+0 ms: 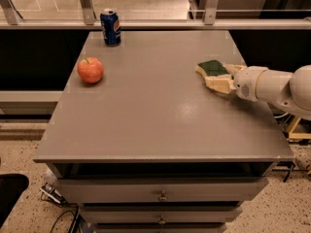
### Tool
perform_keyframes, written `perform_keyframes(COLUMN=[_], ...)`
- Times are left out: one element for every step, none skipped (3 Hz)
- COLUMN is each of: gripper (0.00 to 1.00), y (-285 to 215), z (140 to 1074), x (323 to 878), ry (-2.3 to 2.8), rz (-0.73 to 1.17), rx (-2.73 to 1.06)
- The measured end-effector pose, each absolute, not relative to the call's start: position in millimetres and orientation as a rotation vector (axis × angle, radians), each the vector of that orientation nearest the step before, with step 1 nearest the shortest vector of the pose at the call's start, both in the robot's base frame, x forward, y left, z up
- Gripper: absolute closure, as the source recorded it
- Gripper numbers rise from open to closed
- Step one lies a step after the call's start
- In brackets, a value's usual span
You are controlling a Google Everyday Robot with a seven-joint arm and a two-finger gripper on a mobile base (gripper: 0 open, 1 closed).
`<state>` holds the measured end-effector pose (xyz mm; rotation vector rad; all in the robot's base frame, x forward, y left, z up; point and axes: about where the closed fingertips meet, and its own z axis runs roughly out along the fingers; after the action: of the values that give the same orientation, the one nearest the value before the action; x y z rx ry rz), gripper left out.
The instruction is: Move sponge near apple
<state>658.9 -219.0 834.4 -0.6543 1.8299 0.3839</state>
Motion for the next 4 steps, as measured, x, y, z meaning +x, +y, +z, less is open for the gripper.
perform_keyframes(gripper=[1.00,1.00,1.00,1.00], y=[-212,-184,-134,-85], z=[848,882,902,910], x=[658,642,620,596], ry=[1.832,1.831,1.825,1.797], rz=[0.371,0.374,0.415,0.501], rx=[-0.686,-0.735,-0.825,-0.903])
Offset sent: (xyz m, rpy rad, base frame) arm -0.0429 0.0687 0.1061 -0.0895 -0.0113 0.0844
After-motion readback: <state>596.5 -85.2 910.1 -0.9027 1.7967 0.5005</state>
